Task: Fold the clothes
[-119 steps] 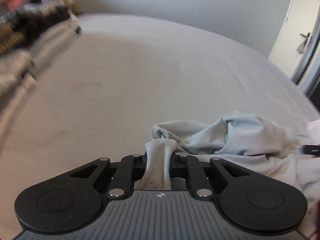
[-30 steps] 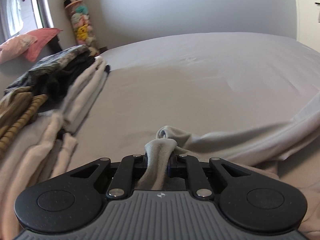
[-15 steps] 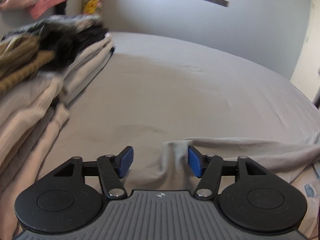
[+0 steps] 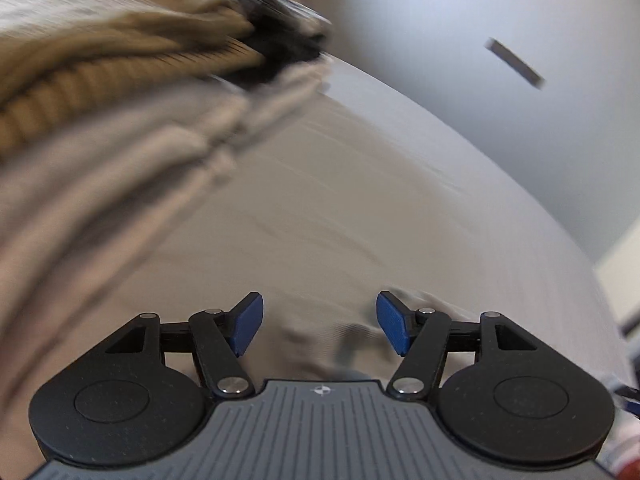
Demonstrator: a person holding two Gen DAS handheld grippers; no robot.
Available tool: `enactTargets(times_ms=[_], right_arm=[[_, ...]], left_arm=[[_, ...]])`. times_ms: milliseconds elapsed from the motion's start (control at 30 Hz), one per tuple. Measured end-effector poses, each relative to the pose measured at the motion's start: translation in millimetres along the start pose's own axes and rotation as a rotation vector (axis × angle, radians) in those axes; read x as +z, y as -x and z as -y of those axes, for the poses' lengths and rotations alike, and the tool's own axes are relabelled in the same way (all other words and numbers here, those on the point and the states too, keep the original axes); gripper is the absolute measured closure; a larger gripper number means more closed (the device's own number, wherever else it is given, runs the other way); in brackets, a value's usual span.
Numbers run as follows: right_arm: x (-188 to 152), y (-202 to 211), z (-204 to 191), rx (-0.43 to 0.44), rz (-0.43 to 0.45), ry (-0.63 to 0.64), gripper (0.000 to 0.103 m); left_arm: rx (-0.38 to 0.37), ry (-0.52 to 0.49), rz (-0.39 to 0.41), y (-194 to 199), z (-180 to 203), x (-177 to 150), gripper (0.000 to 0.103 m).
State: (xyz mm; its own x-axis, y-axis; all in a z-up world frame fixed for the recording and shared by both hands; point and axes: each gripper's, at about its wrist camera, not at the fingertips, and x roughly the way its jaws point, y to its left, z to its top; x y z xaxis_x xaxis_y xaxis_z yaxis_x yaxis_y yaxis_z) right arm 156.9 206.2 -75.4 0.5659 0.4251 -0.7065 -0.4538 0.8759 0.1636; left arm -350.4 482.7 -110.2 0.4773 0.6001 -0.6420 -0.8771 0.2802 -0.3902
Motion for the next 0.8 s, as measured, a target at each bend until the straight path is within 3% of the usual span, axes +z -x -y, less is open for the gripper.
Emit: enactTargets(times_ms=[67,300,433,467,567,700,800], right_arm=[[-1,-2,0,0.010,-0.006,0.000,0.063],[-7,-4,6,0.022,0.059,0.076,0.063],[-3,1,28,0.042,0.110,0.049,0.062],[-2,0,35,0.039,0.106,0.043,0.061],[-2,-2,57,0.026,0.089,0.030,0.061],[-9,-8,77,0.020,0.034,0.058,0.060],[-17,-14,84,0.036,-0.030,0.058,0.055]], left_arm=[[0.034,-0.003,-0.005,-3,-4,2,0.029],[0.053,-0.047,-0.139,-44,1,-3,0.030],[0.060,-0.109,-0.128,-47,11,-6,0.054],[0.062,-0.124,-0.126,-48,14,-7,0.064],[0.066,-0.169,-0.114,-49,22,-9,0.079],[0.083,-0.205,-0.092,-48,31,-12,0.084],[0.099,-0.225,-0.076,-46,36,-15,0.086]])
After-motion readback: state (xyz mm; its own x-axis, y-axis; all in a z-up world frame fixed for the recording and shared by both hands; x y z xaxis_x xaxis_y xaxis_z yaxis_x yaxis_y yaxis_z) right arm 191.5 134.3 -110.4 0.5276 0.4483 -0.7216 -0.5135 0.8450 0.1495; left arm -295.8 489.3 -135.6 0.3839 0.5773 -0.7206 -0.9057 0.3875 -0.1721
